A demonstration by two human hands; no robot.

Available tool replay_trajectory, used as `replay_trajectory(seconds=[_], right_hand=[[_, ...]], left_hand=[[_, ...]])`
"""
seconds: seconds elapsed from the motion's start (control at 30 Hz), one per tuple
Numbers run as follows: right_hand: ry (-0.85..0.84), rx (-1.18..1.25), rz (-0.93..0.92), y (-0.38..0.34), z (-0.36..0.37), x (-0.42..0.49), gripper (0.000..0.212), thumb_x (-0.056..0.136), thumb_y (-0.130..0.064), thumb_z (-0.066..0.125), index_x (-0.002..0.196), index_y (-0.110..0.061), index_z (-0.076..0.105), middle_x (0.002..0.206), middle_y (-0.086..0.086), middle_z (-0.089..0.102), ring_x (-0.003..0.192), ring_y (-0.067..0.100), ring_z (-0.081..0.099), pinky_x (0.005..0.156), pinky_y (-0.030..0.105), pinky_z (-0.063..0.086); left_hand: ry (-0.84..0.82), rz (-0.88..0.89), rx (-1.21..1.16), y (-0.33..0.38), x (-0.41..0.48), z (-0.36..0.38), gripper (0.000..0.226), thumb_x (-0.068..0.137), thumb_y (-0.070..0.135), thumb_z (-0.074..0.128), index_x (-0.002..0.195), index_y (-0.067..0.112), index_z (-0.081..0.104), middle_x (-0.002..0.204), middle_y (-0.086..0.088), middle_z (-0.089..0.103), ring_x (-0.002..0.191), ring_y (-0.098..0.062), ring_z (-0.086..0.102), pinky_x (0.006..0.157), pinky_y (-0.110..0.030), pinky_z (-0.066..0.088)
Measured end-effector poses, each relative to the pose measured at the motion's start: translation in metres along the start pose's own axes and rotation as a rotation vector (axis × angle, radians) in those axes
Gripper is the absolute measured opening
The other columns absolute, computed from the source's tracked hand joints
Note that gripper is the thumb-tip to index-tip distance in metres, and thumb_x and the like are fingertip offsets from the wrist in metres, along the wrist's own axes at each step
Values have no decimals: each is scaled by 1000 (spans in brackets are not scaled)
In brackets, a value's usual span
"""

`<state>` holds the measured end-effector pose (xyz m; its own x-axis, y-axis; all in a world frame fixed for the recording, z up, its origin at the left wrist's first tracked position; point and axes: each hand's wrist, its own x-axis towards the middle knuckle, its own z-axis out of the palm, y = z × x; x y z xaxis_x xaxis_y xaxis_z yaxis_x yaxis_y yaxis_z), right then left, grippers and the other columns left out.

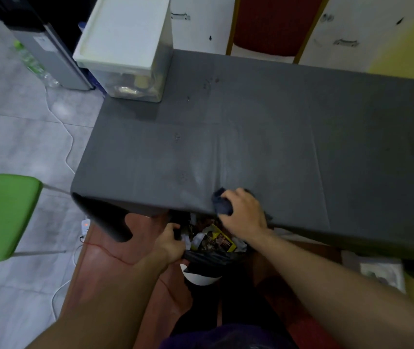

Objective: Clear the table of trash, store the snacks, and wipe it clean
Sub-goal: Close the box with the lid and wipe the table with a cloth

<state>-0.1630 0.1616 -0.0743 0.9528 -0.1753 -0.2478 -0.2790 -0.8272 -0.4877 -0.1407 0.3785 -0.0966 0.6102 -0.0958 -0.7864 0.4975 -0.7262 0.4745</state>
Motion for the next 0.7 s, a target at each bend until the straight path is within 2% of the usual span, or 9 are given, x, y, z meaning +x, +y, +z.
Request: replay_trajectory(seconds=[0.13, 0.23, 0.27, 0.33, 0.4, 0.47, 0.53, 0.6, 0.7], right_hand=[[-109, 30, -204, -16, 13, -15, 28, 77, -37, 70, 101, -24, 67, 95, 0, 62, 91, 23, 62, 74, 32, 47], [-300, 189, -220, -26, 1, -4, 17, 73, -33, 73, 81, -20, 69, 74, -2, 62, 70, 15, 59, 60, 30, 43], [-273, 259, -180, -29, -3, 4, 18, 71, -35, 71, 74, -18, 64, 66, -3, 59, 63, 14, 56, 56, 30, 41], [-53, 343, -80, -32, -12, 27, 20, 70, -37, 66, 69, -19, 59, 63, -4, 56, 61, 16, 54, 54, 31, 37], [204, 351, 17, -32, -20, 54, 17, 77, -32, 68, 79, -17, 61, 75, -2, 57, 70, 19, 55, 59, 31, 34], [272, 316, 114, -29, -25, 79, 16, 88, -23, 66, 100, -13, 65, 95, 3, 57, 85, 22, 56, 67, 32, 40], [148, 191, 132, -28, -20, 95, 30, 93, -21, 61, 122, -14, 64, 116, 9, 56, 104, 29, 56, 86, 38, 48], [21, 77, 82, -31, -10, 95, 37, 94, -23, 59, 130, -16, 62, 126, 11, 53, 115, 32, 51, 99, 39, 45], [-45, 41, -35, -45, 3, 71, 34, 91, -30, 60, 122, -20, 64, 119, 7, 54, 110, 27, 51, 90, 39, 47]], left_hand=[[7, 9, 10, -3, 4, -4, 48, 88, 5, 59, 133, 11, 42, 109, -10, 59, 92, -23, 57, 75, -31, 48], [2, 17, 7, -6, 4, -6, 49, 88, 7, 62, 133, 12, 42, 108, -9, 60, 90, -22, 58, 71, -28, 49], [-1, 17, 9, -7, 4, -7, 49, 88, 8, 62, 132, 13, 42, 108, -8, 60, 90, -21, 58, 68, -28, 49], [-5, 24, 9, -10, 4, -10, 48, 89, 11, 61, 132, 15, 41, 111, -9, 60, 93, -23, 60, 70, -31, 54], [0, 28, 10, -14, 6, -13, 48, 89, 10, 60, 133, 15, 41, 116, -11, 60, 90, -22, 60, 65, -29, 56], [0, 26, 6, -17, 6, -17, 49, 89, 5, 60, 133, 14, 41, 123, -15, 58, 86, -19, 58, 52, -21, 55], [2, 24, -1, -22, 7, -19, 49, 89, 5, 60, 134, 14, 41, 124, -16, 57, 87, -21, 59, 51, -20, 55], [13, 30, 13, -26, 8, -22, 49, 89, 9, 61, 133, 15, 42, 123, -14, 59, 90, -22, 61, 56, -23, 55], [18, 20, 29, -29, 9, -28, 50, 86, 16, 64, 132, 17, 43, 121, -9, 60, 103, -26, 61, 75, -32, 53]])
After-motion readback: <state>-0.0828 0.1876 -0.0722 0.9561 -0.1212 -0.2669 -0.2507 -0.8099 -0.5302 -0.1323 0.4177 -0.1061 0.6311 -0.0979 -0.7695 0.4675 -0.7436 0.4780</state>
